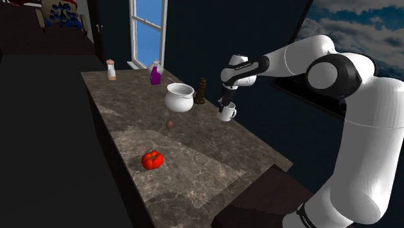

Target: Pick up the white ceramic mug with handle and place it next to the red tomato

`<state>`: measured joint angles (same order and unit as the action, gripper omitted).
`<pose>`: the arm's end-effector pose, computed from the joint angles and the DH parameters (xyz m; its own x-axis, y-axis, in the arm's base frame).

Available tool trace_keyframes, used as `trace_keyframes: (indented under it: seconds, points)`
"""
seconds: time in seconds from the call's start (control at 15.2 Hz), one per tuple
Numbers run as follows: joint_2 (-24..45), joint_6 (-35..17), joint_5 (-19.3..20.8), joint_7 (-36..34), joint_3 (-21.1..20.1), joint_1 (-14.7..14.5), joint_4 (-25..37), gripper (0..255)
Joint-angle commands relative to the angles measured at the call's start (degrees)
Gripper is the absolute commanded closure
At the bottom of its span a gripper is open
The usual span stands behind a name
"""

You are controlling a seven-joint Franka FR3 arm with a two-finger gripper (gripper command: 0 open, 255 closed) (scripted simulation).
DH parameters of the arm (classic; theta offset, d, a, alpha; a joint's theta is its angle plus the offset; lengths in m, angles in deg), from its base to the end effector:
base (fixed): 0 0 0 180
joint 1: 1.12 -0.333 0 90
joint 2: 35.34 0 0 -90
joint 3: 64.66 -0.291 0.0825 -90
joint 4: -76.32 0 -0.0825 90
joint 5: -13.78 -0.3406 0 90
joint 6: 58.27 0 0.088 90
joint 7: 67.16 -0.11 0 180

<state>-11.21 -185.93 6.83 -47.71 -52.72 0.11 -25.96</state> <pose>0.5950 -0.1246 0.3258 0.9978 0.0559 0.0351 0.0560 -0.9984 -0.0021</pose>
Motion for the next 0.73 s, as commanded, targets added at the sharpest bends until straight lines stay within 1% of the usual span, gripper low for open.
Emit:
trace_keyframes:
  seconds: [0.0,0.33,0.66]
  points:
    - [-0.05,0.09,0.45,-2.99,-0.6,-2.04,0.19,255]
    - [1.33,0.88,1.23,-9.23,-2.05,-6.32,2.53,255]
    - [3.87,2.4,1.89,-15.22,-3.43,-10.4,6.71,255]
